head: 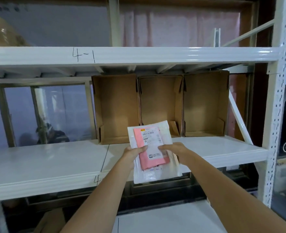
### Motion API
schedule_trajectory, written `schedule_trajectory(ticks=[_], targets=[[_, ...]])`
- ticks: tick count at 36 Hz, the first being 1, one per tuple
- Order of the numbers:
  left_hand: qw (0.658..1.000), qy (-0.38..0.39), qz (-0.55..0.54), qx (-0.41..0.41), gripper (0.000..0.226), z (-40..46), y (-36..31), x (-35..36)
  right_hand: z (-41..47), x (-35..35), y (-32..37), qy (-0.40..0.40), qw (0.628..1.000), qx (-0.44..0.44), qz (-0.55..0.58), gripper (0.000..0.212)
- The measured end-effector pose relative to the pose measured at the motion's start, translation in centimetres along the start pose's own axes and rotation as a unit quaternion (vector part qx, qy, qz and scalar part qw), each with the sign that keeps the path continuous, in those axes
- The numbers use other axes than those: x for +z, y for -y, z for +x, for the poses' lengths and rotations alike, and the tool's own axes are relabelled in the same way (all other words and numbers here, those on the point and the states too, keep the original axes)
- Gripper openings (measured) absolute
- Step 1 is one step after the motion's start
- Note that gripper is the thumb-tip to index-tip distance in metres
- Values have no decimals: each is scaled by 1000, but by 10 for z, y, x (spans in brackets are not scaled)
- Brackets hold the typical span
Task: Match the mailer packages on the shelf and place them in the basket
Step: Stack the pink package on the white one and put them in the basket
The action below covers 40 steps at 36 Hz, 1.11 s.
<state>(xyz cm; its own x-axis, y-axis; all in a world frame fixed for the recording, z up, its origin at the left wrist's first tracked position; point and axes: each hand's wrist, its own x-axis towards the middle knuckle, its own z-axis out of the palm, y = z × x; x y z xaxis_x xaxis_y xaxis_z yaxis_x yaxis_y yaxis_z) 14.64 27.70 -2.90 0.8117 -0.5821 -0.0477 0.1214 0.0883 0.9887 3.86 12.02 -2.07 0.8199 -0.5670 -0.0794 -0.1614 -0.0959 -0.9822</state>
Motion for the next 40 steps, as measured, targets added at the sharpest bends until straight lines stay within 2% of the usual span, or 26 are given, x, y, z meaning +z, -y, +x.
schedule_trajectory(ticks=[4, 9, 15, 23, 25, 31, 33, 36, 40], targets=[[999, 29, -20, 20, 40, -4, 6, -8, -13, 5, -7, 34, 999, -23, 18, 38], [998, 57, -16, 29, 40, -18, 8, -5, -27, 4, -21, 10, 998, -40, 45, 41], [998, 56, -28, 31, 41, -41, 16, 10, -46, -12, -34, 7, 997, -47, 55, 42], [998, 42, -38, 24, 35, -79, 41, 54, -61, -59, -68, 57, 994, -51, 73, 46], [998, 44, -44, 5, 45, -85, 52, 60, -64, -66, -85, 67, 992, -38, 100, 50], [996, 50, -45, -63, 100, -101, 109, 82, -86, -91, -145, 79, 988, -6, 136, 59], [994, 65, -42, -79, 85, -113, 121, 89, -96, -94, -160, 68, 987, -5, 145, 48], [993, 78, -20, -83, 38, -125, 140, 95, -106, -96, -180, 50, 986, 7, 161, 36], [989, 108, -27, -98, 42, -122, 174, 89, -115, -96, -205, 27, 987, 24, 154, 27]])
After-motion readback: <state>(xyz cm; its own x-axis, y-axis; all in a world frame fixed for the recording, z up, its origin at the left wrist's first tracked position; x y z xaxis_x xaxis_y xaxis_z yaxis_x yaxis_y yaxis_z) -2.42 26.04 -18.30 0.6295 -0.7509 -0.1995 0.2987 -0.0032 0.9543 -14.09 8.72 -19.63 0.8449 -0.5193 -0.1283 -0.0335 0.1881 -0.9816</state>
